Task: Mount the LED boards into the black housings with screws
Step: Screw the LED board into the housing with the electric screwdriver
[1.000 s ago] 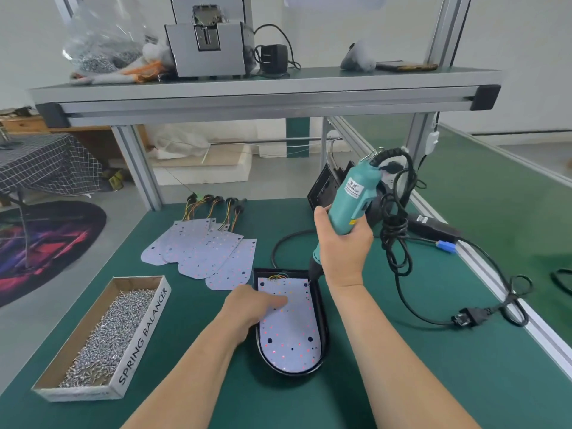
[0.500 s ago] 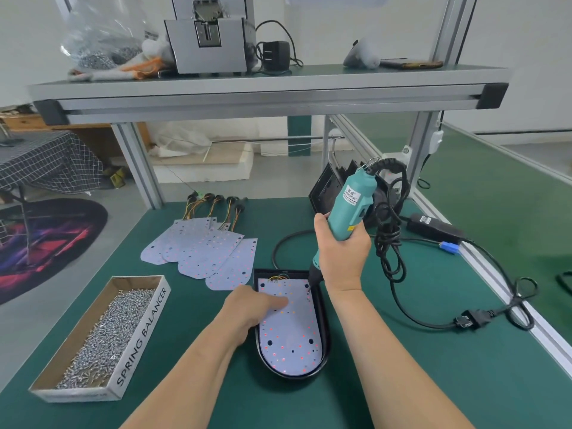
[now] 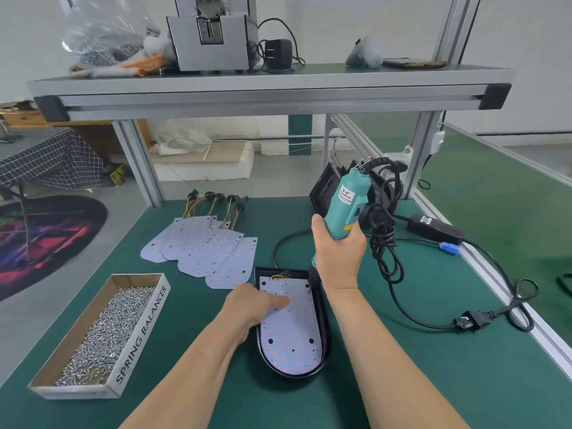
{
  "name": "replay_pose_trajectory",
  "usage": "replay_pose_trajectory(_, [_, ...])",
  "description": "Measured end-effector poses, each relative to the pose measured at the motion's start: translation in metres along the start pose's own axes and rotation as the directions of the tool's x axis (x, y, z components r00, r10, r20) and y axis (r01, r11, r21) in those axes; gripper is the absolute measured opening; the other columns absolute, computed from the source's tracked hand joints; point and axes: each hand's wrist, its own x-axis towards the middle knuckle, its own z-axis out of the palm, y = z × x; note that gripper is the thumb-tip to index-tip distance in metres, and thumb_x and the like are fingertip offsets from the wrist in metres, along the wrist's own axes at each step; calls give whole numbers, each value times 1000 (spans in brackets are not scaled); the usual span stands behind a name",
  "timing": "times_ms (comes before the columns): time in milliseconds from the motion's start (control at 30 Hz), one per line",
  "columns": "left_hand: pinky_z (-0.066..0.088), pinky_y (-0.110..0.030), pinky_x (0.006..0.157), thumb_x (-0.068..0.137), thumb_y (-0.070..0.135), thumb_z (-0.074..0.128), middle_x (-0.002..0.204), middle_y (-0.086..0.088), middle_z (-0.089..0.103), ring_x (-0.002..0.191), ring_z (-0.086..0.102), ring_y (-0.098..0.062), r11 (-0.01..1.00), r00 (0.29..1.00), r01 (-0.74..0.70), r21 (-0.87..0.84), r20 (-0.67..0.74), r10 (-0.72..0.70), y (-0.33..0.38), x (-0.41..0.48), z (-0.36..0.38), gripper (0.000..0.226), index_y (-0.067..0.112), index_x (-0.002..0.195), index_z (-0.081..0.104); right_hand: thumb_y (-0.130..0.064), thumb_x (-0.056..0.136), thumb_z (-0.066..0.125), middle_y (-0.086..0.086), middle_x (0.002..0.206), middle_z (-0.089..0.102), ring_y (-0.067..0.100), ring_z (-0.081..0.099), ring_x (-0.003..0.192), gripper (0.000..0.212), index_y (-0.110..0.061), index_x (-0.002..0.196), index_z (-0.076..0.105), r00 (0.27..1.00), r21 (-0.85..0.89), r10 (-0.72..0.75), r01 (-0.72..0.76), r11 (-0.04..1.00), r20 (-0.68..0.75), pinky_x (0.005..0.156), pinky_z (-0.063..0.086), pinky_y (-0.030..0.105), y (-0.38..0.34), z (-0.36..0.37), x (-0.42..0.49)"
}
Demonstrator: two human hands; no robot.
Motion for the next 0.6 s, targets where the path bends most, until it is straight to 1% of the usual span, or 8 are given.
replay_pose_trajectory(167, [49,-26,66,70,34,84,100,-7,72,92,68,-21,1000,1000,2,17,-16,-1,2,-2,0,42,8,97,68,-31,75,71,-16,50,42,7,38,48,32,-20,65,43,1000,-6,25,-25,1000,5,48,38,21,0,2,0])
replay_pose_trajectory(267, [51,-29,73,70,35,85,102,-7,71,93,68,-22,1000,1000,14,-5,-16,-14,3,-6,-1,45,7,101,68,-30,75,73,-16,53,48,6,43,49,28,-14,69,51,999,28,45,-45,999,-6,50,41,18,-6,-6,-2])
replay_pose_trajectory(300, [54,-30,78,68,35,86,103,-7,71,93,68,-22,1000,1000,20,-19,-11,-21,4,-8,-2,48,7,102,68,-31,75,74,-15,56,51,7,47,52,27,-13,72,55,999,50,45,-44,998,-8,52,43,19,-9,-9,-3])
replay_pose_trajectory(367, [56,-36,89,61,37,86,104,-7,72,94,69,-24,999,999,31,-43,9,-31,5,-13,-4,55,6,104,69,-32,76,76,-9,63,56,13,51,58,22,-17,74,60,999,132,36,-32,991,-31,58,47,24,-19,-16,-5])
replay_pose_trajectory(433, [57,-39,91,54,40,83,102,-7,73,93,70,-24,999,1000,16,-49,10,-16,5,-19,-6,59,7,101,71,-33,76,76,-2,67,57,16,51,61,19,-21,76,62,996,200,33,-16,980,-81,60,47,24,-30,-21,-7])
replay_pose_trajectory(500, [57,-41,91,52,41,80,97,-6,76,90,72,-24,997,1000,-27,-75,3,27,3,-23,-7,55,9,96,75,-31,77,77,1,67,58,16,52,61,20,-20,78,61,986,213,70,-37,976,-150,59,47,22,-36,-26,-10])
replay_pose_trajectory(567, [59,-37,85,60,41,83,87,-1,77,84,73,-21,990,997,-70,-126,13,72,-3,-26,-9,41,11,88,77,-31,78,79,-2,66,61,13,56,59,20,-23,78,60,960,231,163,-110,967,-226,58,47,21,-37,-32,-17])
replay_pose_trajectory(600, [58,-30,75,68,42,83,78,5,76,75,71,-17,987,997,-77,-140,12,79,-6,-26,-11,34,11,79,74,-31,80,79,-5,64,62,10,57,59,20,-24,79,59,942,249,212,-147,957,-259,58,46,21,-36,-35,-21])
